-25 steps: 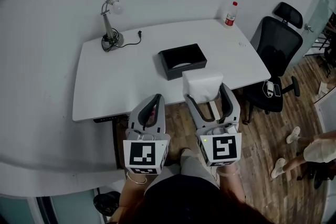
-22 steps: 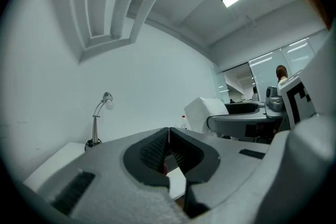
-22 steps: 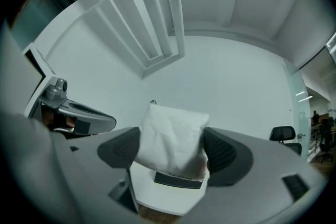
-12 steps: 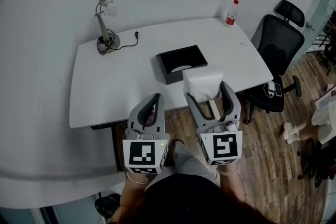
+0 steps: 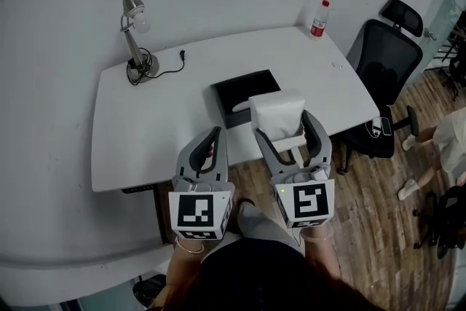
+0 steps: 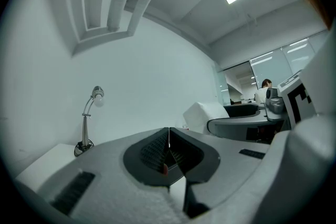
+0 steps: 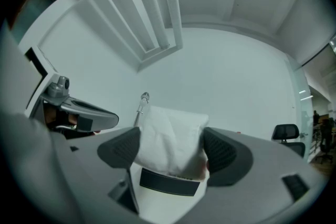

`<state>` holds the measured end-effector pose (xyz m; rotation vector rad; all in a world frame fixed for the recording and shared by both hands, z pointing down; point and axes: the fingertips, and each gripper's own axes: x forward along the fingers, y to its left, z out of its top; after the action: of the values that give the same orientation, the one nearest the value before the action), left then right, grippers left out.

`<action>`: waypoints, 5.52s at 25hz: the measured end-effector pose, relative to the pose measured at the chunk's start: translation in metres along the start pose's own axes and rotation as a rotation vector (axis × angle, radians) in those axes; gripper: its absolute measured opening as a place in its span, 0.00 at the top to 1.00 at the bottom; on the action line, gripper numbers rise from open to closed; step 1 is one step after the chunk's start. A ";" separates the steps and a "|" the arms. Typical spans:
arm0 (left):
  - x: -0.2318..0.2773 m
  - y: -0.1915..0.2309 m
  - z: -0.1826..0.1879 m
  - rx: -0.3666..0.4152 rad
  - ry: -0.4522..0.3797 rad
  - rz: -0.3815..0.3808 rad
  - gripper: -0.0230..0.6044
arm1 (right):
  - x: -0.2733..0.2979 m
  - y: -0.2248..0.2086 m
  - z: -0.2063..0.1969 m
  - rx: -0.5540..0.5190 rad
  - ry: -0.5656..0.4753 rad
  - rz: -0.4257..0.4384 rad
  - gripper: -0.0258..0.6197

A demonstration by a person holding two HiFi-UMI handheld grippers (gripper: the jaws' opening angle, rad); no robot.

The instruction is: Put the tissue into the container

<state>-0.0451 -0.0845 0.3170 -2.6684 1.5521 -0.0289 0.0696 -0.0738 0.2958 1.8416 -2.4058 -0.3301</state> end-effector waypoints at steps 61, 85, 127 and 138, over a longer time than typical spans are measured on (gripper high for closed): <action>0.147 0.079 -0.055 -0.090 0.107 0.105 0.92 | 0.172 -0.020 -0.122 0.049 0.349 0.219 0.36; 0.166 0.096 -0.079 -0.131 0.150 0.109 0.92 | 0.189 0.002 -0.171 0.115 0.570 0.308 0.36; 0.172 0.105 -0.087 -0.155 0.165 0.135 0.92 | 0.194 0.014 -0.219 -0.016 0.922 0.377 0.36; 0.165 0.105 -0.085 -0.150 0.163 0.146 0.92 | 0.193 0.014 -0.224 -0.018 0.980 0.380 0.35</action>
<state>-0.0587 -0.2828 0.3937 -2.7162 1.8646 -0.1322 0.0509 -0.2817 0.5059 1.0690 -1.9145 0.4737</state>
